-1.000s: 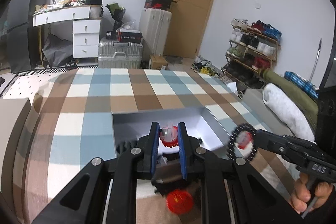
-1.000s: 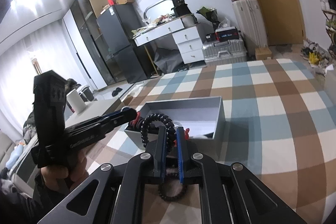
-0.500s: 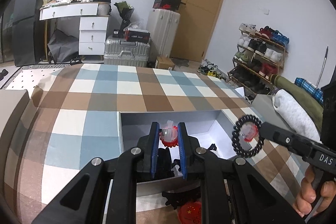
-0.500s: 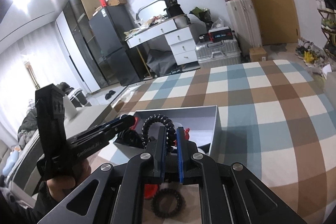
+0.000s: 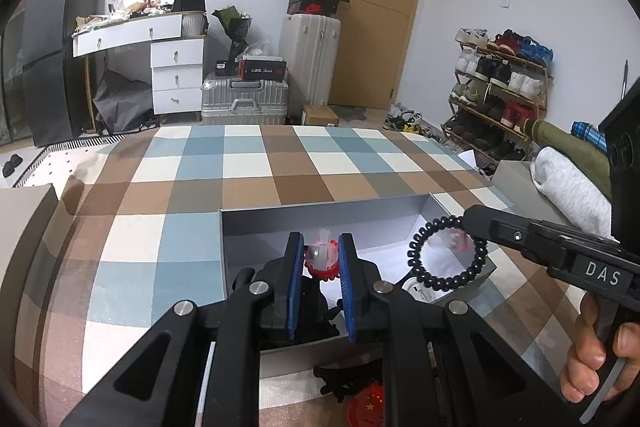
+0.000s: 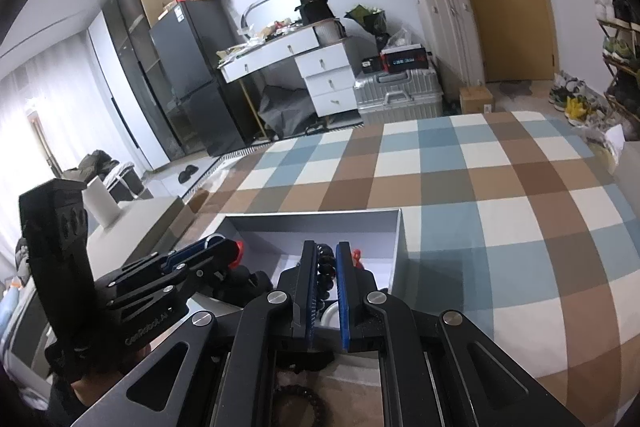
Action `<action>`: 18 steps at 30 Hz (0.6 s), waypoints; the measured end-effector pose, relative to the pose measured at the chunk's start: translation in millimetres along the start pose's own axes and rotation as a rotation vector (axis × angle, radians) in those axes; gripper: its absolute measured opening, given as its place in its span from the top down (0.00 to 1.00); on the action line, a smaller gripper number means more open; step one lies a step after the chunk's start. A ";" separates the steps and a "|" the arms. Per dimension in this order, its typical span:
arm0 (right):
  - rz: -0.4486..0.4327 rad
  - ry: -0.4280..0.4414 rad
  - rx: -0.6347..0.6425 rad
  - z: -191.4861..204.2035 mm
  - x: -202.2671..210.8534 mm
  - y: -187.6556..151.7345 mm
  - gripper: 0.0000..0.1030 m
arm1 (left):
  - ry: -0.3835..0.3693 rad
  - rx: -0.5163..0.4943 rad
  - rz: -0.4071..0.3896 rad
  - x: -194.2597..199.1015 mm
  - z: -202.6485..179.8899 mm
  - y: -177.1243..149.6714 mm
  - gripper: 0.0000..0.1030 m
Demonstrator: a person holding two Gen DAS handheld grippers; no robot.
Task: Organize jewelry
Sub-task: 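Carry both items into the grey box and open both tools to release them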
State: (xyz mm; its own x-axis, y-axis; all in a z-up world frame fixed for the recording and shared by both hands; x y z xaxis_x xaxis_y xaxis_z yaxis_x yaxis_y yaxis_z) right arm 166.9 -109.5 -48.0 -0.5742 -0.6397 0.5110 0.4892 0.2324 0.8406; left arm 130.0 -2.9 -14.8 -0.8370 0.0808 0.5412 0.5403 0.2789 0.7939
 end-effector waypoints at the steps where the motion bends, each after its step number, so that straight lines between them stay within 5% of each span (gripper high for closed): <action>1: 0.003 -0.001 0.002 1.0 -1.2 -0.1 0.92 | 0.003 -0.003 -0.001 0.1 -0.1 -0.5 0.88; 18: 0.032 -0.016 0.031 7.9 -14.5 -0.4 0.92 | -0.001 0.013 -0.004 0.5 0.4 -0.7 0.88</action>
State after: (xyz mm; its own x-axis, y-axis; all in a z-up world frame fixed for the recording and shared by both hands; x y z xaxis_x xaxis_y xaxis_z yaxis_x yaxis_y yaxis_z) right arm 169.8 -94.5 -54.3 -0.5690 -0.6199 0.5404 0.4874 0.2750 0.8287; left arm 129.2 -2.6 -15.1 -0.8391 0.0811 0.5380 0.5361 0.2917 0.7922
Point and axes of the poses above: each gripper's, at about its wrist camera, not at the fingertips, and x roughly against the way its jaws point, z to its left, y to its top, the point moved 5 cm from there along -x, roughly the way its jaws point, and after that the axes turned 9 degrees about x, right-handed, at the moved point
